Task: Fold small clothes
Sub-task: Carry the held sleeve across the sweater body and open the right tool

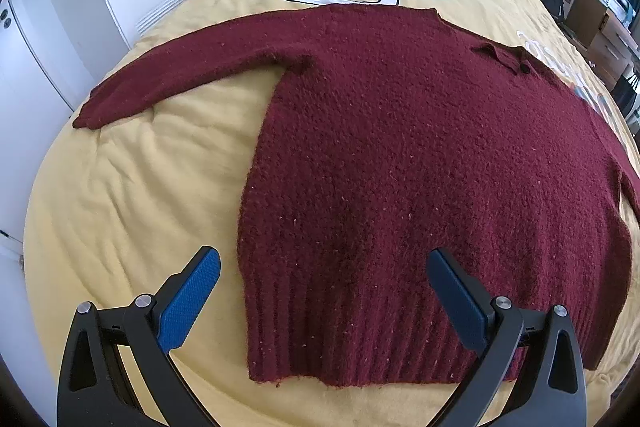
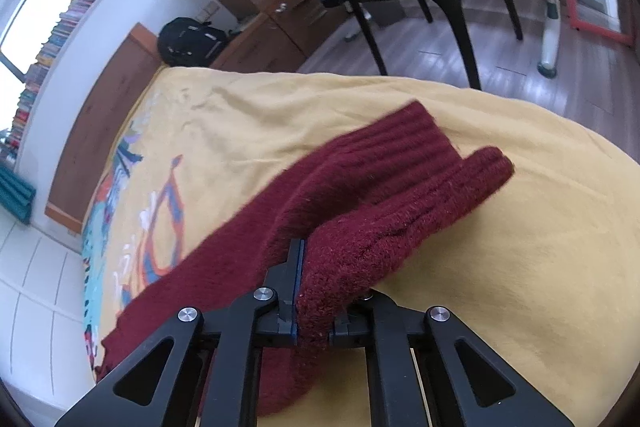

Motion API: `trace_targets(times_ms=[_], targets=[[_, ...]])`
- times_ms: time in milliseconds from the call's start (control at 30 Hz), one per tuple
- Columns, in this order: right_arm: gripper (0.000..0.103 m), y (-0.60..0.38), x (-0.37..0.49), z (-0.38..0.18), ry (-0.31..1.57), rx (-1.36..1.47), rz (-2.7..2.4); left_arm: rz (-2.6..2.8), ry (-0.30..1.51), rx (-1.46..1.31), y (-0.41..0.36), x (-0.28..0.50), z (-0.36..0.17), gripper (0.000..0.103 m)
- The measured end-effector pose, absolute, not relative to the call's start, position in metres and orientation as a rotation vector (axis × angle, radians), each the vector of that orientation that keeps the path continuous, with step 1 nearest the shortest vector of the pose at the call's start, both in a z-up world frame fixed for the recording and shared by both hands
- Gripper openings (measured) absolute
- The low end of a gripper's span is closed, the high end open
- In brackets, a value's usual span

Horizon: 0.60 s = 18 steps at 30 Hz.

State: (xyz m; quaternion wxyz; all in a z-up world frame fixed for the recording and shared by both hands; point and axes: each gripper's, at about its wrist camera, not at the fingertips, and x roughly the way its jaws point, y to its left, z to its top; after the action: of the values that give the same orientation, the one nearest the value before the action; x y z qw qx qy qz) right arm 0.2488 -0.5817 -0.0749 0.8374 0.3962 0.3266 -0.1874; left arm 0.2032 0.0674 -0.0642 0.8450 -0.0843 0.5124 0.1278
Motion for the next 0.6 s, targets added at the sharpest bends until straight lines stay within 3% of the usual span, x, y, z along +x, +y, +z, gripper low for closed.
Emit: trace_targets(times_ms=[600], targets=[[0.008,-0.461,0.322,-0.027,0.758,0.779,-0.118,0.253,1.046,-0.251,0.092,0.191,-0.056,0.102]])
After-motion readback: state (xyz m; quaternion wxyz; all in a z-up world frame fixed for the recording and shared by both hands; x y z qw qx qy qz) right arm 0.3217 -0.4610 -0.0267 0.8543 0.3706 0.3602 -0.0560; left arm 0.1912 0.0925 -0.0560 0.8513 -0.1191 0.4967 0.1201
